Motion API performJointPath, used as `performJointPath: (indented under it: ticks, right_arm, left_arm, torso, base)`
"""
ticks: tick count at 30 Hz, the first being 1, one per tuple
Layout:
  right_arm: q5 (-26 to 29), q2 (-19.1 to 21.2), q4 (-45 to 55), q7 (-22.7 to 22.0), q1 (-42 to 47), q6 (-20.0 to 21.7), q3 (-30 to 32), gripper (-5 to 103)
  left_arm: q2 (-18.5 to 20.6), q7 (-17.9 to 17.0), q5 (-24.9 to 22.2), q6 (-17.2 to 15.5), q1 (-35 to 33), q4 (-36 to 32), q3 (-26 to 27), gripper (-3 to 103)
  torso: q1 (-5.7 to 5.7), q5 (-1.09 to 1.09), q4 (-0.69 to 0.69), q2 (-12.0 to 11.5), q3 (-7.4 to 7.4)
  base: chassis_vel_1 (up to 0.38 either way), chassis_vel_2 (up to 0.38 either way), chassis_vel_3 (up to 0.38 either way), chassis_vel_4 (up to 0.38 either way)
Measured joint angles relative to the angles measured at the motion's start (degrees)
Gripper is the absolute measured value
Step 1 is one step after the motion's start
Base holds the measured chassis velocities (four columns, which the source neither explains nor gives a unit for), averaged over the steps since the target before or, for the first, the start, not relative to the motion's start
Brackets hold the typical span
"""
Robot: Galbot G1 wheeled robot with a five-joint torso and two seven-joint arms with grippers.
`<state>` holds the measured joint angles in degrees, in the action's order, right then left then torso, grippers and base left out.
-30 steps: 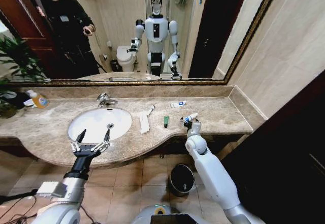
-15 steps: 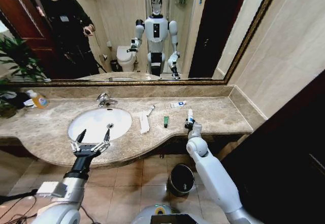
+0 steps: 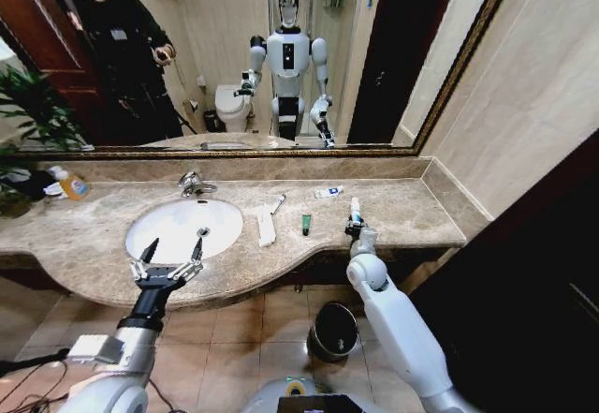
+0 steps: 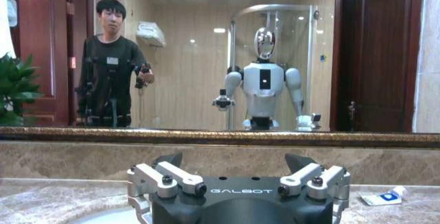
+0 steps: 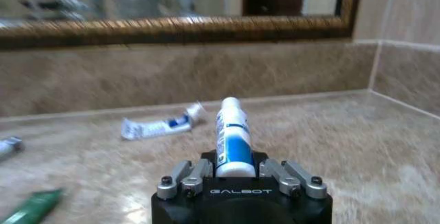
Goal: Pick up the trash from the sink and place it in the trash bin.
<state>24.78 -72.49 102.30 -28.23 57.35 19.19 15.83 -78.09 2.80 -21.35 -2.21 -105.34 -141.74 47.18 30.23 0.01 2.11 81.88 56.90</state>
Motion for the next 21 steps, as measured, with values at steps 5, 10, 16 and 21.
performJointPath:
  ticks: [5,10,16,21]
  right_arm:
    - [0.3,3.9,8.7,11.1,7.4,-3.3,3.7,30]
    - [0.3,5.6,13.6,16.8,13.4,-5.5,7.6,30]
    - [1.4,6.7,16.4,23.1,18.9,-9.2,11.7,30]
    - [1.3,6.0,16.7,30.8,23.8,-12.5,14.5,30]
  left_arm:
    - [0.0,0.0,0.0,0.0,0.0,0.0,0.0,100]
    - [0.0,0.0,0.0,0.0,0.0,0.0,0.0,100]
    - [0.0,0.0,0.0,0.0,0.0,0.0,0.0,100]
    - [0.0,0.0,0.0,0.0,0.0,0.0,0.0,100]
  torso:
    - [0.0,0.0,0.0,0.0,0.0]
    - [-0.01,0.01,-0.01,0.0,-0.01]
    - [0.0,0.01,-0.01,0.0,-0.01]
    - [0.0,0.0,0.0,0.0,-0.01]
  base:
    - [0.0,0.0,0.0,0.0]
    - [0.0,0.0,0.0,0.0]
    - [0.0,0.0,0.0,0.0]
    - [0.0,0.0,0.0,0.0]
